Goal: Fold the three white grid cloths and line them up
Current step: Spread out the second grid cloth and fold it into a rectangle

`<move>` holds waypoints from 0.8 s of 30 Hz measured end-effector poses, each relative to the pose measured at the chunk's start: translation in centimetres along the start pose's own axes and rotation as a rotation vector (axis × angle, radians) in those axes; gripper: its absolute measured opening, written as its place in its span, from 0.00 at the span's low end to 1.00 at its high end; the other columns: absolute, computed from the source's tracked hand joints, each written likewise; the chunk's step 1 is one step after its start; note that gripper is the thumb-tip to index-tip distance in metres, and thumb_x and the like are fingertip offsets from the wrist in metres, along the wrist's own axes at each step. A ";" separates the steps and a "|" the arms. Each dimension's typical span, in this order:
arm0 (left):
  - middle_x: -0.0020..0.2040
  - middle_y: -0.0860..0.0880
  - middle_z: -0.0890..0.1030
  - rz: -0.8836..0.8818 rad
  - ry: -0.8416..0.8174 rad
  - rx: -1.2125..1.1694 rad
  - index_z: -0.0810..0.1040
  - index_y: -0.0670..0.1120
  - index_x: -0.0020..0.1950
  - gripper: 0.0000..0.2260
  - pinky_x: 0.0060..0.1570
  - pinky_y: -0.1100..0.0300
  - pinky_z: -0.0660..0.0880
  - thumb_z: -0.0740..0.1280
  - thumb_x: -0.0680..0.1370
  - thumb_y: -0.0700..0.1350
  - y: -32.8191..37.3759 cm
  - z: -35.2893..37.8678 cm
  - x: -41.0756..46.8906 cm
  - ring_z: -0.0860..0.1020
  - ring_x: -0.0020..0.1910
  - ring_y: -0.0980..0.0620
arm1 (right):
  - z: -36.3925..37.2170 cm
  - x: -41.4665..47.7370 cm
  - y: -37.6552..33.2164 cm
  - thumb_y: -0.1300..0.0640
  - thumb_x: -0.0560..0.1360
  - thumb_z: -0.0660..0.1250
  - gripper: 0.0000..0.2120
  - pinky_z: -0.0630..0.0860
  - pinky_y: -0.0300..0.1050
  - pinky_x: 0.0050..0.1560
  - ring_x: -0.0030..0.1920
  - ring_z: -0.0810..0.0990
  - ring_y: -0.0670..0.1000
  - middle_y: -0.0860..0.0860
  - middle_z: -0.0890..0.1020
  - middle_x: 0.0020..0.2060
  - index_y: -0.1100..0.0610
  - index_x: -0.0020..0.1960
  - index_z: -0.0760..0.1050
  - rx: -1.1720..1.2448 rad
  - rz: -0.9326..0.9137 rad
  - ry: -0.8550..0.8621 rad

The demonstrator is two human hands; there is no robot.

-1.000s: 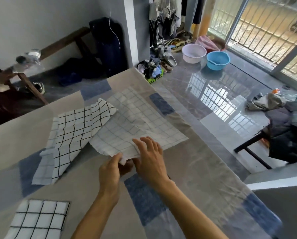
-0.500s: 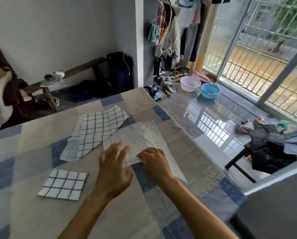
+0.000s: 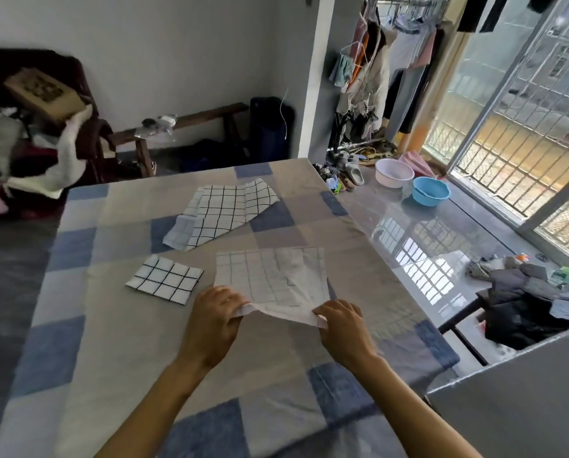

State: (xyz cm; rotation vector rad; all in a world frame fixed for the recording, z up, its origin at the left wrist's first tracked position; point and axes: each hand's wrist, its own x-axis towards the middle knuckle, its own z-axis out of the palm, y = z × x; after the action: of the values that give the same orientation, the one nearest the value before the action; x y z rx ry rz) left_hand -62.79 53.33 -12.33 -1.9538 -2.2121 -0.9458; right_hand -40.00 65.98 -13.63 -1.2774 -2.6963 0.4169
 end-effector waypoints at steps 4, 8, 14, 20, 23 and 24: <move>0.43 0.51 0.81 -0.110 -0.052 0.070 0.82 0.46 0.46 0.15 0.46 0.58 0.68 0.59 0.77 0.54 0.1 -1.2 -4.0 0.76 0.44 0.51 | 0.0 -1.4 1.6 0.55 0.78 0.65 0.10 0.65 0.45 0.66 0.60 0.75 0.48 0.46 0.79 0.59 0.48 0.57 0.80 0.014 -0.044 0.009; 0.42 0.50 0.82 -0.200 -0.096 0.130 0.83 0.46 0.46 0.17 0.43 0.54 0.73 0.59 0.76 0.55 1.1 -1.4 -8.0 0.79 0.41 0.49 | -0.5 -2.9 4.1 0.54 0.77 0.65 0.09 0.63 0.44 0.65 0.60 0.75 0.48 0.46 0.80 0.58 0.49 0.55 0.81 0.016 -0.106 -0.013; 0.36 0.49 0.82 -0.325 -0.062 0.138 0.85 0.45 0.43 0.04 0.34 0.60 0.70 0.73 0.71 0.45 4.1 -0.5 -13.0 0.76 0.32 0.51 | -1.5 -6.7 9.3 0.49 0.77 0.66 0.08 0.66 0.44 0.59 0.50 0.78 0.48 0.46 0.83 0.50 0.50 0.47 0.83 0.065 -0.140 0.052; 0.40 0.48 0.82 -0.484 -0.046 0.107 0.84 0.44 0.42 0.03 0.38 0.56 0.71 0.72 0.72 0.36 7.1 0.5 -16.7 0.77 0.37 0.48 | -2.2 -8.8 13.0 0.46 0.75 0.67 0.09 0.68 0.45 0.57 0.49 0.78 0.49 0.47 0.82 0.48 0.50 0.46 0.82 0.037 -0.078 -0.082; 0.39 0.45 0.82 -0.521 -0.026 0.090 0.83 0.42 0.41 0.02 0.38 0.52 0.73 0.72 0.72 0.36 8.5 0.4 -17.2 0.77 0.37 0.45 | -2.4 -9.2 14.3 0.47 0.76 0.67 0.08 0.71 0.47 0.59 0.48 0.78 0.48 0.46 0.82 0.49 0.48 0.47 0.83 0.062 -0.085 -0.210; 0.39 0.45 0.82 -0.544 -0.011 0.064 0.82 0.42 0.40 0.02 0.39 0.51 0.74 0.72 0.72 0.37 8.8 0.4 -17.3 0.77 0.37 0.45 | -2.4 -9.2 14.5 0.47 0.76 0.67 0.08 0.72 0.48 0.58 0.48 0.78 0.47 0.45 0.83 0.49 0.47 0.48 0.83 0.092 -0.082 -0.217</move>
State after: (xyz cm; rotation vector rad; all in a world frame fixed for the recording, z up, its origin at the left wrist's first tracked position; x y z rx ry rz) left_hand -51.06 38.32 -16.23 -1.3455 -2.8027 -0.8849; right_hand -22.89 68.08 -15.65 -1.1536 -2.8543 0.6975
